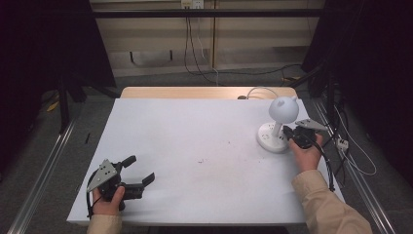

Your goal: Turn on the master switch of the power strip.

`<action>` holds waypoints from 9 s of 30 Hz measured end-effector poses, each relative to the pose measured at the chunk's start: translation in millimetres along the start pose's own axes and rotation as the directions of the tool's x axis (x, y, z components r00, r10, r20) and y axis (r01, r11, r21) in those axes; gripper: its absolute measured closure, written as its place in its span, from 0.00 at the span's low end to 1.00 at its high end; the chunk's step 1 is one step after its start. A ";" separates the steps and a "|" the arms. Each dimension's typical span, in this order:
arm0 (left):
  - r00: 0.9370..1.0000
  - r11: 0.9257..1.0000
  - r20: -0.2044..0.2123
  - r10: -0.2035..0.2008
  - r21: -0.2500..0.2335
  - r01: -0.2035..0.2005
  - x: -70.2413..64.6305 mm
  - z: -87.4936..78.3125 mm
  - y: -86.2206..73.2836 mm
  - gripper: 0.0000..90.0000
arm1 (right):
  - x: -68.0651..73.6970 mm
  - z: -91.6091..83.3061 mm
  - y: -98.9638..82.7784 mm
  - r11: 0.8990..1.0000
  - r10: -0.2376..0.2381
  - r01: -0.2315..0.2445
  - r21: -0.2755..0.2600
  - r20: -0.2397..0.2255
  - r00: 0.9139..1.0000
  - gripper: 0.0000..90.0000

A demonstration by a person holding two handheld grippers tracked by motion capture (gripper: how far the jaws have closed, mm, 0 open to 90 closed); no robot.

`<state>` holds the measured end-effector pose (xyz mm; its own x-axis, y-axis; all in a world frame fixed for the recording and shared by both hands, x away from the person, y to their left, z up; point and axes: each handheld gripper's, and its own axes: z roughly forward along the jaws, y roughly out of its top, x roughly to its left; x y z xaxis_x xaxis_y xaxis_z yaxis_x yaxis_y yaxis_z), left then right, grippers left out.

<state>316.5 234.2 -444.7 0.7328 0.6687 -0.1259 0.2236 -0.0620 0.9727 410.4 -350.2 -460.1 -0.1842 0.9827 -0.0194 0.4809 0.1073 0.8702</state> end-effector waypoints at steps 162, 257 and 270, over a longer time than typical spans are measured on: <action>0.999 0.999 -0.008 -0.033 -0.007 0.033 3.8 -1.3 -1.4 0.04 | 39.9 -77.8 -9.7 0.995 0.066 -0.080 -0.061 -0.203 0.977 0.16; 0.999 0.999 -0.011 -0.032 -0.005 0.032 2.8 -2.4 -1.9 0.04 | 78.2 -123.5 -41.1 0.996 -0.039 0.007 -0.093 -0.341 0.939 0.16; 0.999 0.999 -0.011 -0.038 -0.004 0.038 2.3 -1.9 -2.3 0.04 | 74.2 -129.4 -44.6 0.995 -0.042 0.006 -0.103 -0.347 0.937 0.15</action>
<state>316.4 237.3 -446.9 0.7168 0.6785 -0.1607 0.2489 -0.0338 0.9679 264.3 -301.6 -436.6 -0.4899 0.8640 0.1162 0.3892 0.0975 0.9160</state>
